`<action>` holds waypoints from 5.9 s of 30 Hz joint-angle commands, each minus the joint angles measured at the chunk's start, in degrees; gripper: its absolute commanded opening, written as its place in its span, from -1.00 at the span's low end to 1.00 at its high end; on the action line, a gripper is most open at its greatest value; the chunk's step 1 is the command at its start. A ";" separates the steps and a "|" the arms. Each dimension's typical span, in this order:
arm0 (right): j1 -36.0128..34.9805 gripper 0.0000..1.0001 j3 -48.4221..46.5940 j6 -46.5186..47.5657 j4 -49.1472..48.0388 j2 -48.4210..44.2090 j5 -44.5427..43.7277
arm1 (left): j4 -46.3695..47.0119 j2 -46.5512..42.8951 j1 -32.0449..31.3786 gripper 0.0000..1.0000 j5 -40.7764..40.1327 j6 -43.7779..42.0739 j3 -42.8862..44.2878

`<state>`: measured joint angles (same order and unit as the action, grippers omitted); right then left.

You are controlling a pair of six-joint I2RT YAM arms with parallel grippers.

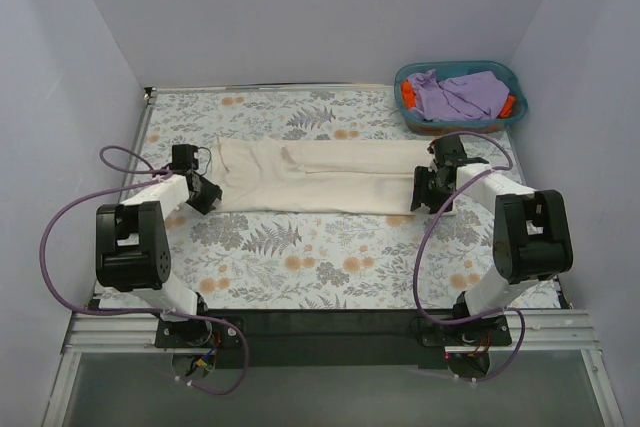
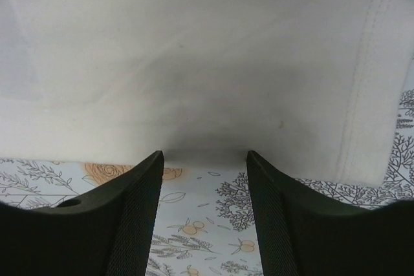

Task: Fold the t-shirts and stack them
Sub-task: Fold the tshirt

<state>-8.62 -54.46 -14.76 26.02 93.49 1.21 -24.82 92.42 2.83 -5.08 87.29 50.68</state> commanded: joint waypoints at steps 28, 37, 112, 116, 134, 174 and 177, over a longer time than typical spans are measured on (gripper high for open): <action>-10.00 0.08 -6.53 2.11 3.71 -11.60 13.79 | -13.33 -25.36 5.00 0.17 4.99 -5.02 -1.02; -19.93 0.04 -19.78 -4.66 -18.35 7.98 29.45 | -7.18 -18.43 -8.80 0.16 7.19 -2.47 1.53; -24.51 -0.97 -20.60 -16.00 -34.81 27.80 25.77 | 21.92 7.05 -11.62 0.39 13.68 -39.46 13.30; -24.51 -0.97 -21.48 -15.82 -34.46 28.41 25.94 | 19.38 13.21 -11.36 0.33 20.10 -43.60 19.09; -24.51 -0.97 -23.06 -14.42 -33.14 29.29 25.86 | 9.26 22.80 -7.23 -0.22 33.56 -49.67 27.46; -24.86 -0.97 -27.63 -9.94 -28.13 26.65 24.54 | 11.37 16.30 -3.71 -1.00 38.66 -45.72 26.06; -25.04 -0.97 -27.46 -8.80 -27.34 25.78 24.01 | 11.81 14.55 -3.27 -1.00 39.36 -45.10 24.56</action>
<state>-33.45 -79.79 -26.22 -2.72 122.30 26.41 -15.14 111.96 -1.17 33.12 41.63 76.62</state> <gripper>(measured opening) 0.021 0.017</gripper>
